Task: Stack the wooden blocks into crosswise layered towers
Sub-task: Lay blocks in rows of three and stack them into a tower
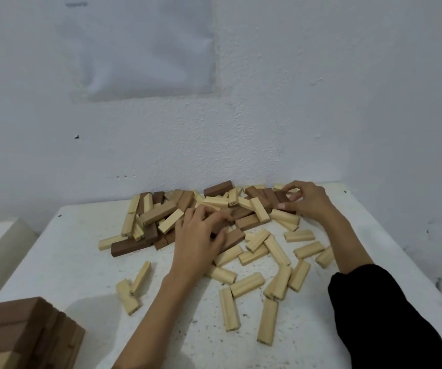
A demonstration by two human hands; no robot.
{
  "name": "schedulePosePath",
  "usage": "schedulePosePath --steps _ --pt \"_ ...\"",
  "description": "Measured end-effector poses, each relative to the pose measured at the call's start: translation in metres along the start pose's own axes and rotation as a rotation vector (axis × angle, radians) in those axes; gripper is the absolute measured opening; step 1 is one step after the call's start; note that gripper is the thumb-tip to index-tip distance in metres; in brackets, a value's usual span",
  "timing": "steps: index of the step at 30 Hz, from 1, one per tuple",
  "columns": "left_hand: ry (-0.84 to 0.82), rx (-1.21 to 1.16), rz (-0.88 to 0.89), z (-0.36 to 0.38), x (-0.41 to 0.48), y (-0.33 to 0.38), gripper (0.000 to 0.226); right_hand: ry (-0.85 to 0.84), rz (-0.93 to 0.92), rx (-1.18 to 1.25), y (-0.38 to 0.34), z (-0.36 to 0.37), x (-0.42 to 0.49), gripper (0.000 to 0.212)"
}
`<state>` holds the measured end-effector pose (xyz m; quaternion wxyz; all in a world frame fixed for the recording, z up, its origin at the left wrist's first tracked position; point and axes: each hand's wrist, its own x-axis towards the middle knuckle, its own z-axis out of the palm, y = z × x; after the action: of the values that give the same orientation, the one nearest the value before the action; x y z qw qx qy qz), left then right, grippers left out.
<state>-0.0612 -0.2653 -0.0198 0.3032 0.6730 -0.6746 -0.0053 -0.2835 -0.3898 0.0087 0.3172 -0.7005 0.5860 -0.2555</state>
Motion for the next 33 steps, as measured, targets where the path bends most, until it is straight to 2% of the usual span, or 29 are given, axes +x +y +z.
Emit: schedulePosePath --steps 5,10,15,20,23,26,29,31,33 --pt "-0.001 0.014 -0.002 -0.001 -0.002 0.001 0.025 -0.067 0.005 0.047 0.014 -0.016 -0.001 0.043" --pt "-0.002 0.006 -0.006 0.0 -0.002 0.001 0.025 -0.185 -0.057 0.061 0.021 -0.023 -0.006 0.055" --pt "0.008 0.002 -0.002 0.0 -0.002 0.0 0.024 -0.039 -0.159 0.033 0.023 -0.01 -0.004 0.049" --pt "0.02 -0.007 -0.002 0.0 -0.003 -0.001 0.023 -0.02 -0.196 -0.103 0.026 0.003 0.001 0.062" --pt "0.023 -0.009 0.004 0.002 -0.003 -0.002 0.023 0.043 -0.236 -0.1 0.025 0.006 -0.002 0.062" --pt "0.024 -0.007 0.001 0.002 -0.003 -0.003 0.022 0.166 -0.223 0.002 0.019 0.001 -0.005 0.052" --pt "0.033 -0.007 0.004 0.002 -0.003 -0.002 0.022 0.283 -0.258 0.116 0.008 -0.005 -0.009 0.031" --pt "0.031 -0.006 0.007 0.003 -0.003 -0.002 0.022 0.326 -0.294 0.148 0.0 -0.002 -0.011 0.022" --pt "0.024 0.0 0.003 0.003 -0.003 -0.003 0.023 0.335 -0.333 0.154 -0.007 0.008 -0.011 0.02"
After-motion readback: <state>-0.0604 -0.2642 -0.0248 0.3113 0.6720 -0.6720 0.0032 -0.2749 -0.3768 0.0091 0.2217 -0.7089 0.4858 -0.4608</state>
